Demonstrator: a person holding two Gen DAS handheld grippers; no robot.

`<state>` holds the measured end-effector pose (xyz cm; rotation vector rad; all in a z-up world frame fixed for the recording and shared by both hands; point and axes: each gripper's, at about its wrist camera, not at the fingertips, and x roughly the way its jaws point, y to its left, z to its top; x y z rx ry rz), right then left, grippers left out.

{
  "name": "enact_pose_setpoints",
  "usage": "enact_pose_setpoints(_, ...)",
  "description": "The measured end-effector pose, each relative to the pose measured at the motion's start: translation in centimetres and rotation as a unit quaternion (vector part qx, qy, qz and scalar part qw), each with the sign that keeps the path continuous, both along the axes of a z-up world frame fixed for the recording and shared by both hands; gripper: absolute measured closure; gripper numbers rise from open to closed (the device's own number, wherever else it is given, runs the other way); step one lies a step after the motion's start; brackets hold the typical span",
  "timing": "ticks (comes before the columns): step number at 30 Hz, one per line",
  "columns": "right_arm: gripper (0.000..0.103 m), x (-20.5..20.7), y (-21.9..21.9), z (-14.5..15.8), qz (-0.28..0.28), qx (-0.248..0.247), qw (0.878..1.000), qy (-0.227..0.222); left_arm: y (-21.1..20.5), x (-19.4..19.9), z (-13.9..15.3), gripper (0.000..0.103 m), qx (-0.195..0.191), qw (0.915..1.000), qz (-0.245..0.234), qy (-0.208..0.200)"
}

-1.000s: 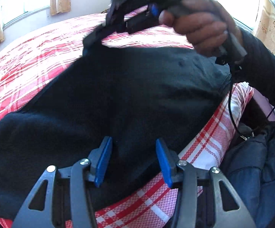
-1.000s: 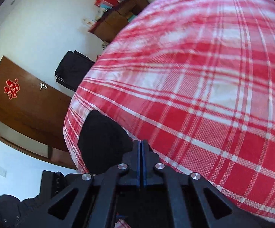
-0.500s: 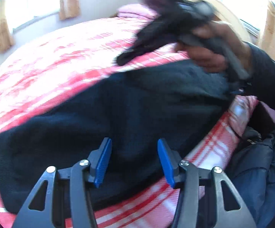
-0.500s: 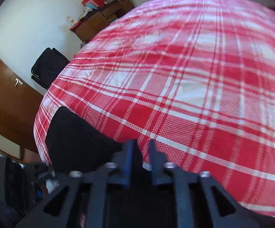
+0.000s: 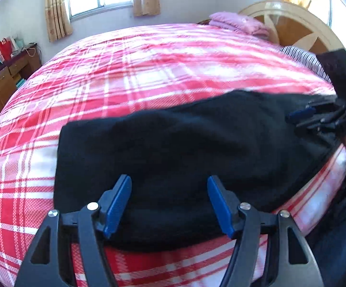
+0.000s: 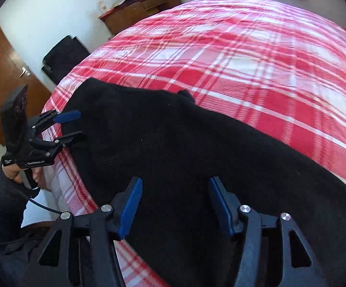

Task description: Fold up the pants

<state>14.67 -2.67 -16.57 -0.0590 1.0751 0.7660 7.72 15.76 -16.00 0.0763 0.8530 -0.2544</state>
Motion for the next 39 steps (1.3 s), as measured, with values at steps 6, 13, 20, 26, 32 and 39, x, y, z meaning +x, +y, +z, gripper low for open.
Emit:
enact_pose_setpoints(6,0.043,-2.4,-8.0,3.3,-0.095,-0.009,0.993,-0.063,-4.2,-0.4,2.5,0.034,0.002,0.9984,-0.049,-0.029)
enact_pose_setpoints(13,0.042,-3.3,-18.5,-0.7,-0.198,0.002,0.98,0.006,-12.1,1.4,0.5,0.029,-0.005,0.9906,-0.135,0.02)
enact_pose_setpoints(20,0.043,-6.4,-24.7,6.0,-0.267,0.03,0.959,-0.089,-18.3,2.1,2.1,0.028,-0.013,0.9878,-0.155,-0.002)
enact_pose_setpoints(26,0.043,-10.0,-38.7,9.2,-0.451,0.059,0.885,-0.098,-19.1,1.6,1.2,0.028,0.008,0.9893,-0.145,-0.013)
enact_pose_setpoints(32,0.043,-12.5,-49.7,6.7,-0.547,0.128,0.827,-0.013,-17.8,2.5,0.5,0.028,0.023,0.9939,-0.107,-0.008)
enact_pose_setpoints(39,0.043,-12.2,-51.1,5.1,-0.568,0.141,0.811,0.02,-16.5,2.8,-1.0,0.028,0.003,0.9967,-0.08,0.01)
